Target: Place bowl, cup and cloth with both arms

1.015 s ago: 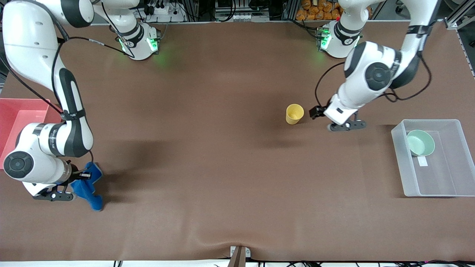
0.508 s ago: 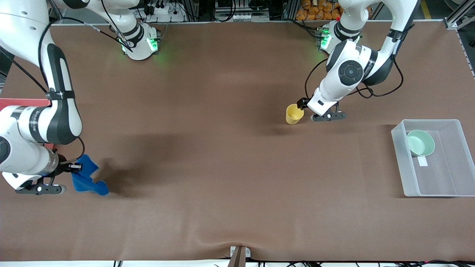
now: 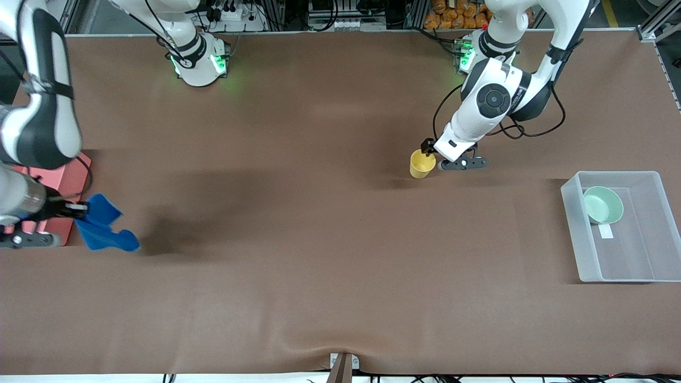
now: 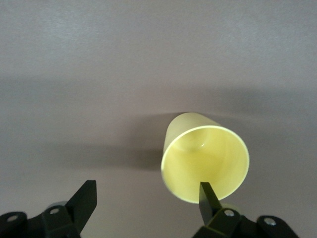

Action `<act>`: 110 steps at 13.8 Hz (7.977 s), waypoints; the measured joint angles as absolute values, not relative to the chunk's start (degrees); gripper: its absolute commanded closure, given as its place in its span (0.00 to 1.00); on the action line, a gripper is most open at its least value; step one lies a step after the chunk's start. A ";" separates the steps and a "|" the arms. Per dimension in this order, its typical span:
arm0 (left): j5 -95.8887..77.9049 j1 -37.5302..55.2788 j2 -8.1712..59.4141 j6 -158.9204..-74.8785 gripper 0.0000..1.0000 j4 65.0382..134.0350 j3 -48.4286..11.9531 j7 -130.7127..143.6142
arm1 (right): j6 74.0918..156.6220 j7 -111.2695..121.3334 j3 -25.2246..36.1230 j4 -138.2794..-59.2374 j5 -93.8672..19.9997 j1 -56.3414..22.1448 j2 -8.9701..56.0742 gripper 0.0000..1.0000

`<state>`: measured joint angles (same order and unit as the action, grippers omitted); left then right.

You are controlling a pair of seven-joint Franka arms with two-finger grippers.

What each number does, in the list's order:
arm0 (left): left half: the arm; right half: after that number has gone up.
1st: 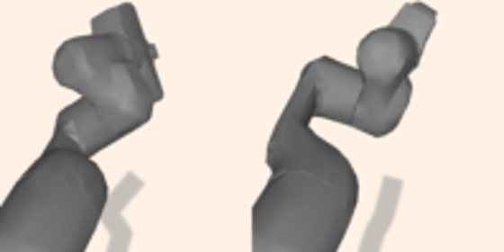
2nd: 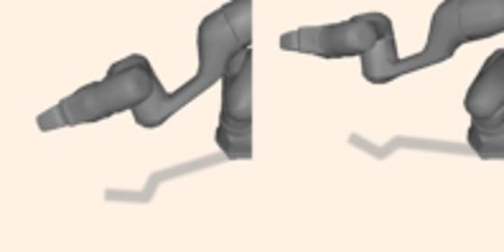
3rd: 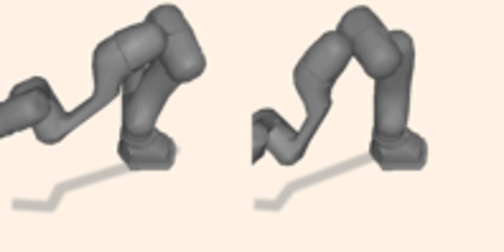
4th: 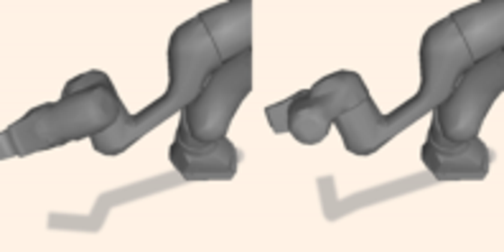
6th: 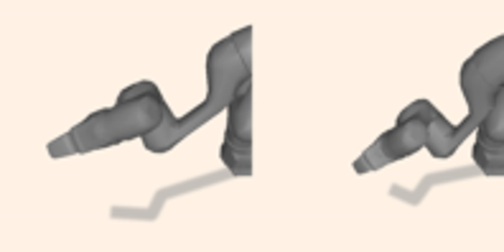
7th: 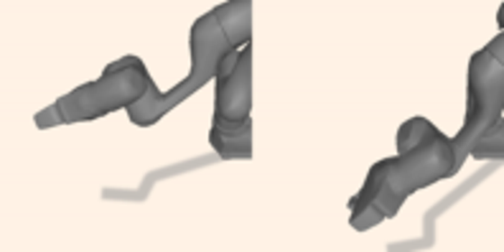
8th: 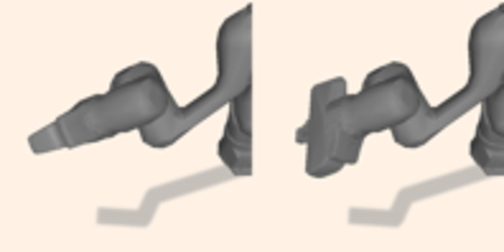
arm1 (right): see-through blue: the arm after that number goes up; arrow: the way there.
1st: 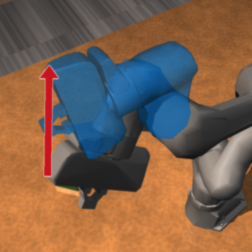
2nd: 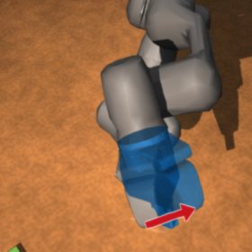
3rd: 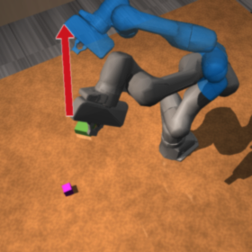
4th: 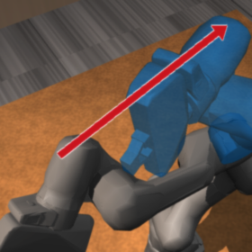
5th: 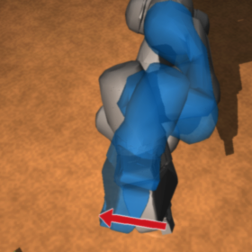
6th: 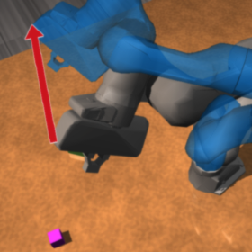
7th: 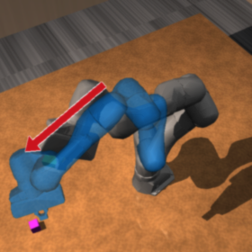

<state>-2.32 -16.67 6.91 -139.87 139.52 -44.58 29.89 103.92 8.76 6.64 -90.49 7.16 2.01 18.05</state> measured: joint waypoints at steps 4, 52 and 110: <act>11.38 -16.68 13.56 -143.92 0.70 139.80 -44.42 40.71 | 99.65 13.66 7.05 -90.20 7.37 7.72 15.62 1.00; 29.39 -44.51 46.81 -134.80 0.30 85.98 -28.47 -11.16 | 134.38 21.96 6.81 -86.52 15.56 30.48 37.96 1.00; 1.58 5.18 2.19 -96.05 0.00 88.55 1.46 4.48 | 82.64 -6.08 3.56 -85.58 0.18 0.57 0.11 0.00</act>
